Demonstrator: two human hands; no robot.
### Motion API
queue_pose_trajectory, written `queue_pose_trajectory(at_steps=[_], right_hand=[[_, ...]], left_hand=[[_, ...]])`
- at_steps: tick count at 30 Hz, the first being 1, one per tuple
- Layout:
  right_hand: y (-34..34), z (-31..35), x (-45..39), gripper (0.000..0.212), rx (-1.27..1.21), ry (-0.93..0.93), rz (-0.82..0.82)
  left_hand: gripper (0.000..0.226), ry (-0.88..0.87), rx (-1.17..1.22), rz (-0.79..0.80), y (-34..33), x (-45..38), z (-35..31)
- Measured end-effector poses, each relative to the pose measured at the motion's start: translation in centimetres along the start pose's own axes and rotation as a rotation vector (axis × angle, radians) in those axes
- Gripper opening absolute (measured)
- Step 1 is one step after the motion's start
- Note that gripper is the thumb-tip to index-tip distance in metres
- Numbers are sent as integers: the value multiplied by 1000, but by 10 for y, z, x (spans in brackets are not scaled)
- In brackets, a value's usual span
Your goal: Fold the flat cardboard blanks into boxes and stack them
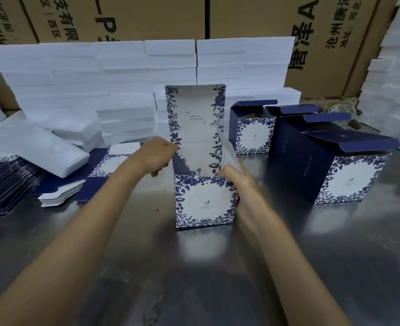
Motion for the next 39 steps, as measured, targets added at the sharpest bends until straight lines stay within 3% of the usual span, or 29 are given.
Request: queue_pose_trajectory(at_steps=[3,5,8,9,11,13,15,17,21,27,33,39], right_hand=[[1,2,1,67,39,-28,8],[1,4,6,70,45,-94,64],[11,14,9,107,17,-141,49],[16,21,9,112,59,-147,-16],[25,31,10,98,156,-146,-119],[25,32,12,84,222,-122,-111],[24,32,15,87,311,-107,-54],[22,38,17,88,391,-96,21],[20,47,18,44,446,-103,125],[18,64,9,62,597,-184,134],[17,67,-4,53,646,-154,94],[17,71,-9,59,653,-185,57]], left_hand=[[40,-35,82,-30,-5,1,7],[39,-61,148,-134,-7,5,11],[33,-131,469,-332,-10,16,20],[29,-147,586,-313,-14,21,21],[17,-170,775,-203,-30,28,21],[17,-183,915,-136,-44,34,20],[21,-197,999,-139,-53,39,18],[24,-206,1028,-166,-55,42,18],[26,-230,1046,-157,-57,46,21],[27,-233,1052,-144,-56,47,25],[27,-243,1031,-123,-54,46,26],[27,-250,1012,-78,-52,48,28]])
Point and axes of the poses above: each hand's wrist, its own x-axis away from the middle knuckle, its own y-axis out of the back of the hand, z = x × y, the point moved 3 cm from there along -x, towards the middle knuckle, and after that the axes turned 6 degrees about z, right-handed, at the moved point
